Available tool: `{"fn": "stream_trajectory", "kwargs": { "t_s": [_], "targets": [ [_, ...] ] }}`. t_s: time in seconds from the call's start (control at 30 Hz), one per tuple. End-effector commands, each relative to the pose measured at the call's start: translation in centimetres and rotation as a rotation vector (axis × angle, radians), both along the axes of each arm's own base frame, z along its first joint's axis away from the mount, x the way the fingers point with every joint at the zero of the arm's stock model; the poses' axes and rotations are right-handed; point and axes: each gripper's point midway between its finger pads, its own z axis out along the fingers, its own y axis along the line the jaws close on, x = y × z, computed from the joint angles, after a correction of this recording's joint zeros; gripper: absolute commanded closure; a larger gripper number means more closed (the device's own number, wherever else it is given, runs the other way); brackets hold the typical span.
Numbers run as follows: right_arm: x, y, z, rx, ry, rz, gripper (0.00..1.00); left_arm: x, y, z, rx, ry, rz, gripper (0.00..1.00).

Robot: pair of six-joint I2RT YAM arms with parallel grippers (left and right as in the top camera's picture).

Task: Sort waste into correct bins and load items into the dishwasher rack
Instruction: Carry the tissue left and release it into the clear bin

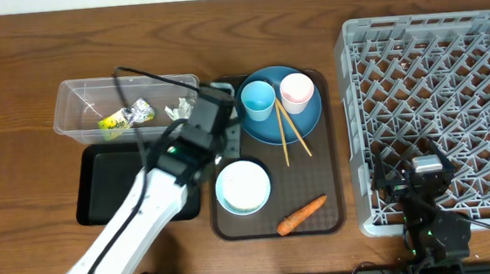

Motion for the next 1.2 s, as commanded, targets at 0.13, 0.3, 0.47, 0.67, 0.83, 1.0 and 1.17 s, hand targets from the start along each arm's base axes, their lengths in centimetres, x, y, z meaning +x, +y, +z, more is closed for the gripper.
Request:
{"fn": "stream_trajectory", "kwargs": {
  "t_s": [0.13,0.3,0.47,0.67,0.83,1.0,1.17],
  "targets": [
    [0.0,-0.1,-0.1,0.007,0.003,-0.006,0.01,2.0,6.1,5.2,0.023,-0.197,0.224,0.94],
    [0.0,-0.1,-0.1,0.007,0.003,-0.006,0.01,3.0,9.6,4.7,0.015,-0.181,0.363,0.94],
    [0.0,-0.1,-0.1,0.007,0.003,-0.006,0.01,4.1,11.5,2.5,0.008,-0.124,0.463,0.94],
    [0.0,-0.1,-0.1,0.007,0.004,-0.006,0.01,5.3,11.6,-1.2,0.048,-0.044,0.472,0.94],
    [0.0,-0.1,-0.1,0.007,0.003,-0.006,0.01,6.0,11.3,-2.7,0.053,-0.019,0.466,0.94],
    [0.0,-0.1,-0.1,0.007,0.003,-0.006,0.01,6.2,11.3,-3.2,0.058,-0.01,0.465,0.93],
    [0.0,-0.1,-0.1,0.007,0.003,-0.006,0.01,6.1,11.3,-4.9,0.081,0.034,0.464,0.93]
  ]
}}
